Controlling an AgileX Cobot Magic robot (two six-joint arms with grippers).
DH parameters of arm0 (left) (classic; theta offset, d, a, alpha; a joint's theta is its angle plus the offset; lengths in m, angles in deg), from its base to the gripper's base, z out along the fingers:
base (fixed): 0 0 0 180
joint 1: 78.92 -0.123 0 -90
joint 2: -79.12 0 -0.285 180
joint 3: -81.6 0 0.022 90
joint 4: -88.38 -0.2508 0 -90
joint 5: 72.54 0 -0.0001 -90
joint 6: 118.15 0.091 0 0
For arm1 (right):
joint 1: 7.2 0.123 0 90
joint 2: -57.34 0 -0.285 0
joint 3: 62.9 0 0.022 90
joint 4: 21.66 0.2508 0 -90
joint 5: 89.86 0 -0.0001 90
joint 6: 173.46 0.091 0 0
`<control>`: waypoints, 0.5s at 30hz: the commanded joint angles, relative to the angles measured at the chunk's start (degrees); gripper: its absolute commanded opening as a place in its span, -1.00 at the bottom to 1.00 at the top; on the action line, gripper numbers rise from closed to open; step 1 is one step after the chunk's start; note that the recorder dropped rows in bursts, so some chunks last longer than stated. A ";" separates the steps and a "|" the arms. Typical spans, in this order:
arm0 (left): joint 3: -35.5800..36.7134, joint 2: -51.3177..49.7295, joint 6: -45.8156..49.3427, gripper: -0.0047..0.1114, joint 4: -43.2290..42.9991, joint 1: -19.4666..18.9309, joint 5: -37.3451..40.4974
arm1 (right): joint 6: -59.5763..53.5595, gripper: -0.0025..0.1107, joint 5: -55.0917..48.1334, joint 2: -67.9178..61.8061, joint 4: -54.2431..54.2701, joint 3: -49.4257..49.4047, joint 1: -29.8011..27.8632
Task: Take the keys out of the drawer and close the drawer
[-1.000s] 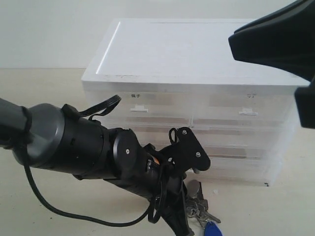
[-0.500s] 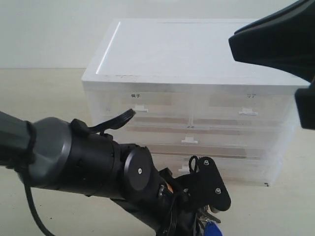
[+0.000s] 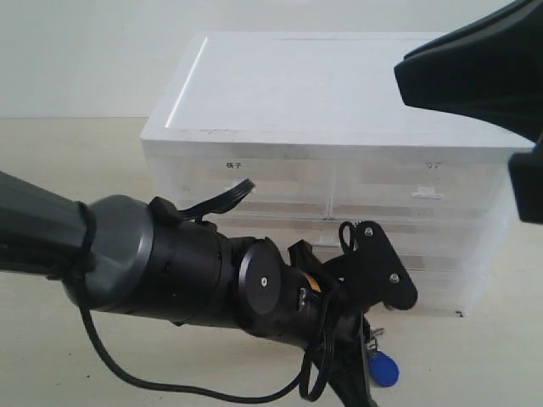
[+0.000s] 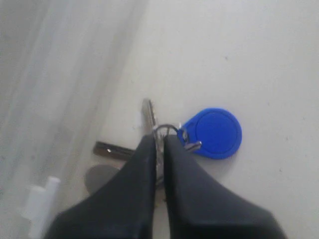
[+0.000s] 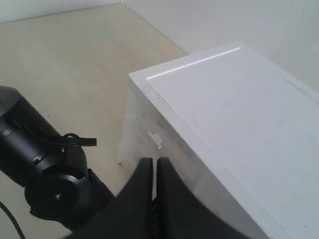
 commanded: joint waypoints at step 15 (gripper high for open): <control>3.90 12.16 -0.28 -0.84 0.47 4.02 2.09 | -0.43 -0.96 -0.70 2.33 0.11 -0.29 -0.01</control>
